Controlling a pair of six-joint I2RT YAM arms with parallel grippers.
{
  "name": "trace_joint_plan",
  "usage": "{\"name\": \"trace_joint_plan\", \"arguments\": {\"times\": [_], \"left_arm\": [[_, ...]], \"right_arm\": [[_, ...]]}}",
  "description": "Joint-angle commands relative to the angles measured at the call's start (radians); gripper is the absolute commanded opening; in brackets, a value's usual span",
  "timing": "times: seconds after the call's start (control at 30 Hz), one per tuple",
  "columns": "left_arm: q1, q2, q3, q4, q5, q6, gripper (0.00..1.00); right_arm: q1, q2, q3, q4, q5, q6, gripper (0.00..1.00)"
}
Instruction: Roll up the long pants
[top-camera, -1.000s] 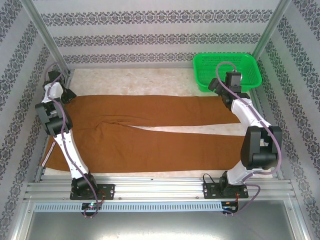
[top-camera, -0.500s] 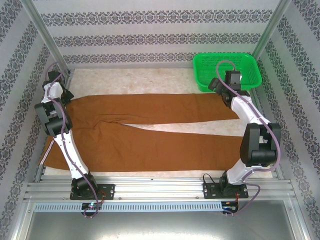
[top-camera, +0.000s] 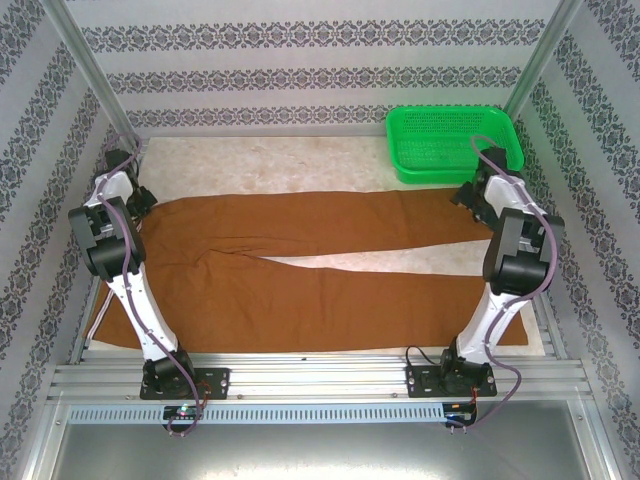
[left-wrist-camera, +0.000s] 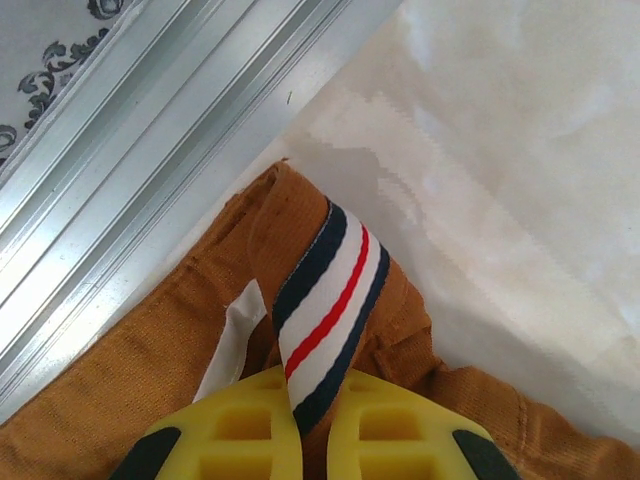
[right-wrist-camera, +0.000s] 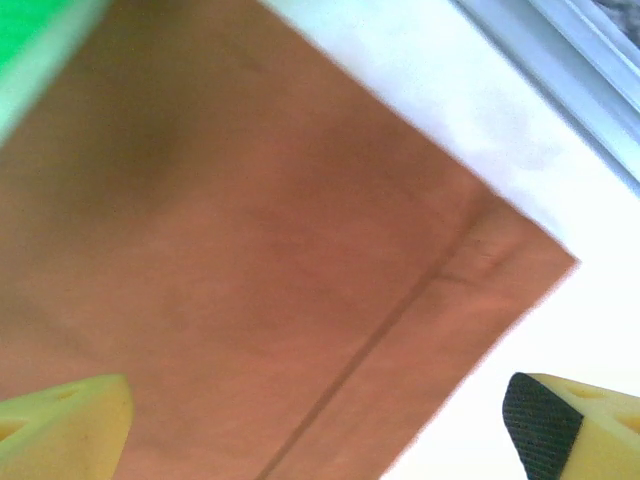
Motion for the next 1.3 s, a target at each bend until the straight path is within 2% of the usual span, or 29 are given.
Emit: {"name": "trace_joint_plan", "arguments": {"times": [0.0, 0.13, 0.2, 0.23, 0.27, 0.3, 0.33, 0.37, 0.47, 0.67, 0.83, 0.87, 0.9, 0.93, 0.97, 1.0, 1.1, 1.27], "left_arm": [[-0.035, 0.032, 0.025, -0.07, 0.07, 0.016, 0.0], [-0.037, 0.037, 0.035, -0.067, 0.088, 0.012, 0.0], [-0.039, 0.036, 0.036, -0.067, 0.093, 0.017, 0.0], [-0.038, 0.034, 0.035, -0.068, 0.093, 0.021, 0.0], [-0.039, 0.031, 0.033, -0.068, 0.092, 0.027, 0.0], [-0.039, 0.03, 0.029, -0.069, 0.085, 0.033, 0.0], [-0.038, 0.026, 0.024, -0.069, 0.081, 0.04, 0.0], [-0.038, 0.023, 0.022, -0.071, 0.08, 0.044, 0.0], [-0.038, 0.002, -0.002, -0.07, 0.061, 0.045, 0.0], [-0.034, -0.048, -0.073, -0.047, 0.027, 0.033, 0.0], [-0.031, -0.058, -0.086, -0.042, 0.024, 0.02, 0.0], [-0.031, -0.06, -0.087, -0.039, 0.025, 0.018, 0.0], [-0.031, -0.061, -0.088, -0.039, 0.024, 0.018, 0.0], [-0.031, -0.06, -0.084, -0.045, 0.024, 0.023, 0.0], [-0.031, -0.06, -0.078, -0.05, 0.023, 0.025, 0.0], [-0.031, -0.06, -0.073, -0.055, 0.021, 0.028, 0.0], [-0.031, -0.073, -0.077, -0.044, 0.017, 0.027, 0.0], [-0.031, -0.063, -0.081, -0.017, 0.036, 0.025, 0.0]], "right_arm": [[-0.049, 0.029, 0.032, -0.105, -0.052, 0.037, 0.97], [-0.064, 0.082, 0.062, -0.149, -0.077, 0.003, 0.95], [-0.065, 0.108, 0.068, -0.158, -0.091, -0.001, 0.89], [-0.064, 0.118, 0.067, -0.158, -0.099, -0.001, 0.82], [-0.065, 0.127, 0.067, -0.156, -0.109, -0.005, 0.71], [-0.066, 0.138, 0.071, -0.161, -0.12, -0.007, 0.53], [-0.065, 0.147, 0.076, -0.17, -0.132, -0.01, 0.18], [-0.066, 0.151, 0.079, -0.189, -0.132, -0.008, 0.0], [-0.057, 0.109, 0.029, -0.201, -0.117, -0.008, 0.0], [-0.048, -0.098, -0.177, -0.184, -0.024, 0.006, 0.0], [-0.051, -0.212, -0.289, -0.195, -0.02, 0.005, 0.0], [-0.058, -0.222, -0.29, -0.205, -0.018, -0.003, 0.29], [-0.064, -0.23, -0.283, -0.214, -0.017, -0.011, 0.52], [-0.072, -0.24, -0.266, -0.223, -0.01, -0.018, 0.68], [-0.076, -0.25, -0.249, -0.226, 0.008, -0.018, 0.88], [-0.08, -0.255, -0.234, -0.222, 0.018, -0.025, 0.97], [-0.109, -0.212, -0.152, -0.225, 0.034, -0.04, 0.98], [-0.171, -0.008, 0.023, -0.186, 0.055, -0.053, 0.98]]}}
